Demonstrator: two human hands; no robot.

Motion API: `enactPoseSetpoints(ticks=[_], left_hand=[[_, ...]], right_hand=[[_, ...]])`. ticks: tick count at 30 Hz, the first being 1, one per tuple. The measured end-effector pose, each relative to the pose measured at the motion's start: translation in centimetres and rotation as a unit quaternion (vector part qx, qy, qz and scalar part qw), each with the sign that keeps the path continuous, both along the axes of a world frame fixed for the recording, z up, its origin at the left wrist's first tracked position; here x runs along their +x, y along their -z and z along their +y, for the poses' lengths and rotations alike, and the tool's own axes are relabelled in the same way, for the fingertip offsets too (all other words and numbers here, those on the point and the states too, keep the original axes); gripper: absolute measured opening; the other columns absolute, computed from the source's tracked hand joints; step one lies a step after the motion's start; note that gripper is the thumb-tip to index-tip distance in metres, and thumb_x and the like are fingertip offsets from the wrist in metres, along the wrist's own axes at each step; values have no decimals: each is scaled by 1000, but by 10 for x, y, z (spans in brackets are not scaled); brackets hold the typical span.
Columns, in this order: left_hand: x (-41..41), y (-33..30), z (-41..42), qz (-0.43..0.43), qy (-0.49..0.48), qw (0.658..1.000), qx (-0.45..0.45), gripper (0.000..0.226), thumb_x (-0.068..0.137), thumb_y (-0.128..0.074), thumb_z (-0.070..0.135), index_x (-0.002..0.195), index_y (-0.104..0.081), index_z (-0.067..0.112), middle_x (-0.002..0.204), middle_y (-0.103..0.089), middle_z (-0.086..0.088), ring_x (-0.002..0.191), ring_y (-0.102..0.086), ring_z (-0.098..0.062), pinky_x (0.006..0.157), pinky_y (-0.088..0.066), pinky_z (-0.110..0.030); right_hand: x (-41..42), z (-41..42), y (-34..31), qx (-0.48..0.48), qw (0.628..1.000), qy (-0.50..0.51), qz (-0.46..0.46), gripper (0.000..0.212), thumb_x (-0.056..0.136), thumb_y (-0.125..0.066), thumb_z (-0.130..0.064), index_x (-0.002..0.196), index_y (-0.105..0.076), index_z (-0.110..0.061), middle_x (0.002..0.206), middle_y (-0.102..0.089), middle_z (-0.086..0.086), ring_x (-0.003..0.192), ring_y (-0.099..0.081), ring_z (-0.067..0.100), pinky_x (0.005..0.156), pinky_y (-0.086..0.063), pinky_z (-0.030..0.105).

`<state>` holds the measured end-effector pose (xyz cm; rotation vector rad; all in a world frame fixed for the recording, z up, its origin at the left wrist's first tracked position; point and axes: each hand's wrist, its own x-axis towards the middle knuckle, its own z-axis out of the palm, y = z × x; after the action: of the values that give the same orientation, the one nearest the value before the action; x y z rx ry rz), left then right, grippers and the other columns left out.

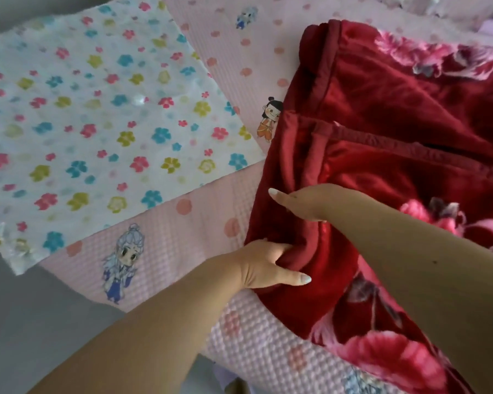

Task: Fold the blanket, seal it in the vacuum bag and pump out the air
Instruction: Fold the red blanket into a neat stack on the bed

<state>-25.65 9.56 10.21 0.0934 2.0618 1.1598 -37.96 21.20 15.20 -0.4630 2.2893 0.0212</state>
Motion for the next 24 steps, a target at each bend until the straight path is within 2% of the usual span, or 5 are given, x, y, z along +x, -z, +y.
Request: enactPoseSetpoints(ticks=[5, 11, 16, 19, 24], left_hand=[[-13, 10, -29, -76, 20, 996, -40, 95, 70, -35, 88, 137, -51, 23, 145, -47, -1, 136, -38, -19, 114, -28, -39], [-32, 32, -31, -16, -170, 985, -1, 25, 90, -51, 43, 87, -72, 30, 120, -65, -2, 119, -54, -23, 109, -33, -47], [-42, 44, -18, -11, -80, 993, -84, 51, 76, -64, 61, 124, -50, 49, 124, -63, 4, 118, -56, -22, 113, -21, -54], [-44, 42, -16, 48, -29, 984, -167, 28, 78, -64, 59, 86, -63, 31, 89, -66, 11, 92, -58, -15, 110, -9, -55], [-36, 36, -49, -5, -42, 996, -80, 31, 91, -57, 47, 70, -53, 24, 86, -62, -1, 92, -61, -24, 98, -44, -42]], right_hand=[[-2, 20, -3, 21, 976, 208, -52, 89, 84, -19, -78, 144, -37, -15, 147, -37, 15, 95, -67, 37, 94, -48, 40], [13, 46, 3, -279, 910, 282, 119, 73, 80, -22, -81, 66, -65, -23, 43, -58, -4, 39, -57, 8, 49, -42, 23], [20, 52, 3, -387, 840, 348, 149, 78, 75, -22, -86, 60, -62, -21, 49, -55, 1, 39, -52, 11, 43, -42, 24], [22, 59, 2, -392, 833, 354, 164, 78, 73, -21, -86, 58, -62, -21, 46, -51, -2, 37, -47, 10, 38, -39, 21], [27, 57, 3, -399, 835, 347, 152, 77, 73, -22, -86, 61, -63, -21, 48, -50, 5, 35, -46, 11, 38, -38, 22]])
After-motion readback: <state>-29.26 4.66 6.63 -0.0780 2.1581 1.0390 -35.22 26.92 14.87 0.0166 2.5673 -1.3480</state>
